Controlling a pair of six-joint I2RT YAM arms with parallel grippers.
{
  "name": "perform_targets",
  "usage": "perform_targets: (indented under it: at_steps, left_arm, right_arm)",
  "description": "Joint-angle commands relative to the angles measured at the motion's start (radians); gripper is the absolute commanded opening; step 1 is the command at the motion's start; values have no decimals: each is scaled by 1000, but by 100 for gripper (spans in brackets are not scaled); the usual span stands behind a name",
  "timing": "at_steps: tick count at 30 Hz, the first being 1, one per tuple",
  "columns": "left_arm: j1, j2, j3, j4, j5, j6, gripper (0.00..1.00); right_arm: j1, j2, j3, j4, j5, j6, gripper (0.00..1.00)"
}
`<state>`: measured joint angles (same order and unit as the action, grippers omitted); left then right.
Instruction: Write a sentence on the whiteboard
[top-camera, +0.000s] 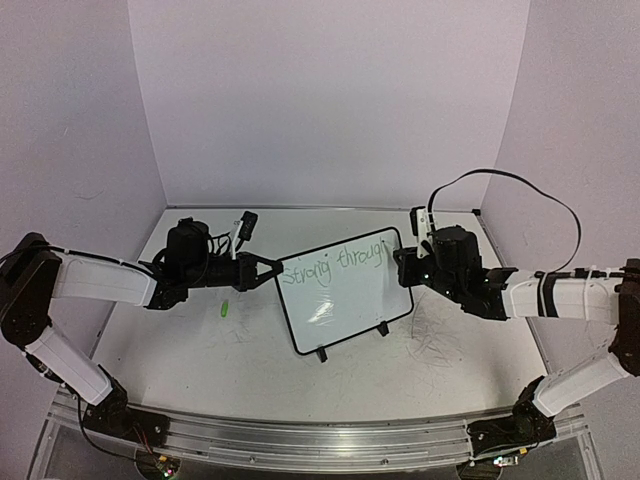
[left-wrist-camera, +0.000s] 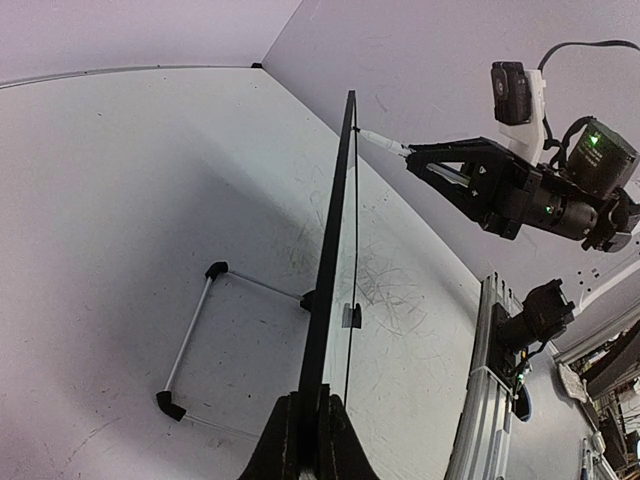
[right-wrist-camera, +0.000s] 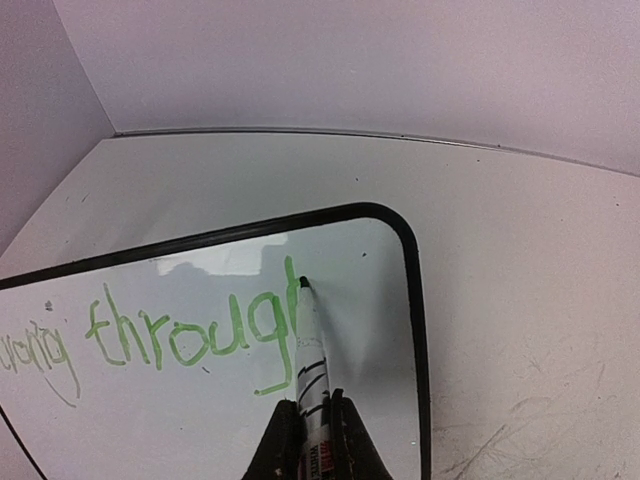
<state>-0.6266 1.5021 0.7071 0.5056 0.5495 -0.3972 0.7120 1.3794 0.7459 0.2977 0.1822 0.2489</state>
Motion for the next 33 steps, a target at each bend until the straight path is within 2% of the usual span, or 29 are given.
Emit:
perform_targets:
  at_steps: [1, 19, 26, 29, 33]
  left_arm:
    - [-1, 21, -13, -125, -66, 63, 0]
    - [-1, 17, -14, -127, -71, 62, 0]
    - [-1, 20, -15, -127, -78, 63, 0]
    - [-1, 18, -14, -127, -84, 64, 0]
    - [-1, 18, -12, -127, -89, 64, 0]
  right_arm:
    - [-6, -14, -16, -37, 20, 20, 0]
    - [-5, -40, -75, -54, -18, 43, 0]
    - [-5, -52, -32, -59, -6, 22, 0]
    - [-5, -164, -8, -100, -30, 1, 0]
    - [-5, -357, -63, -130, -80, -48, 0]
